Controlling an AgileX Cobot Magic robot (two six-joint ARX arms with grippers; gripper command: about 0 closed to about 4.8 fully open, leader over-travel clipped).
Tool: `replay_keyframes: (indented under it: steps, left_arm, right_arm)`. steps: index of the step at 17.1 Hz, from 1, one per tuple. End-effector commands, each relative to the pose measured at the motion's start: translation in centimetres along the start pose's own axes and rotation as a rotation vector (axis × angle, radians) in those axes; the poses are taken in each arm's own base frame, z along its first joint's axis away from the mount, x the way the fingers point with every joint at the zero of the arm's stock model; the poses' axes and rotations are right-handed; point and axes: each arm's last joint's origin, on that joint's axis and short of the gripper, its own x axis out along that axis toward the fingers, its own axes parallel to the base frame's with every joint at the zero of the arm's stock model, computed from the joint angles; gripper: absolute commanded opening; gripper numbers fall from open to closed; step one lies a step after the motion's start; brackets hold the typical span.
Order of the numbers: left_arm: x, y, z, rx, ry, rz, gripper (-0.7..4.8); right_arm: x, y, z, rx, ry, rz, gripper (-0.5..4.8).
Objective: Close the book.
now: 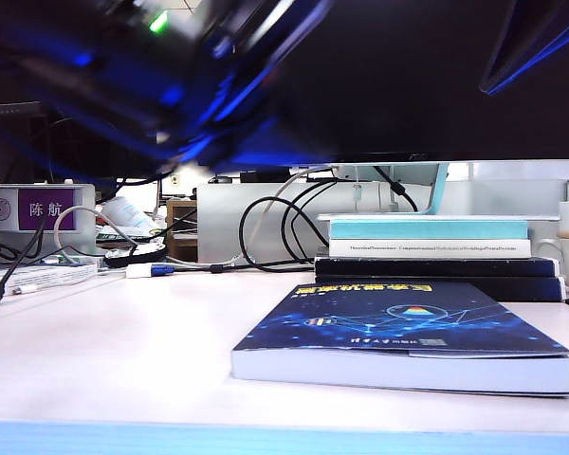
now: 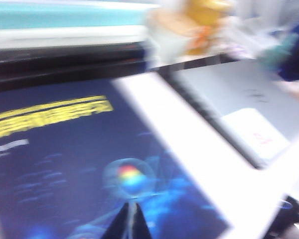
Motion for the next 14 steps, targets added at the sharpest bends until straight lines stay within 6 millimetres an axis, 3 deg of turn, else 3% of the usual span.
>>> replay_keyframes:
  steps: [1,3,4,8,12,14]
  left_arm:
    - [-2.0,1.6,2.2,0.029,-0.054,0.055,-0.05]
    - [-3.8,2.6,3.3,0.047,-0.054,0.076,-0.05]
    - [-6.1,3.5,4.3,0.079,-0.057,0.086,-0.05]
    - [-12.2,4.5,6.4,0.133,-0.170,0.210,-0.05]
    - [-17.7,5.9,6.5,0.153,-0.217,0.419,-0.05]
    - [-18.9,6.6,6.0,0.121,-0.183,0.440,-0.05]
  right_arm:
    - [-0.1,0.0,0.2,-0.013,-0.020,-0.002,-0.02]
    - [-0.1,-0.1,0.2,-0.012,-0.016,-0.041,-0.02]
    - [-0.1,-0.1,0.3,-0.016,-0.024,-0.062,-0.02]
    - [-0.2,-0.2,0.9,-0.034,-0.082,-0.077,-0.02]
    - [-1.8,0.2,1.4,-0.045,-0.218,-0.188,-0.02]
    - [-3.0,0.5,1.3,-0.053,-0.277,-0.259,-0.02]
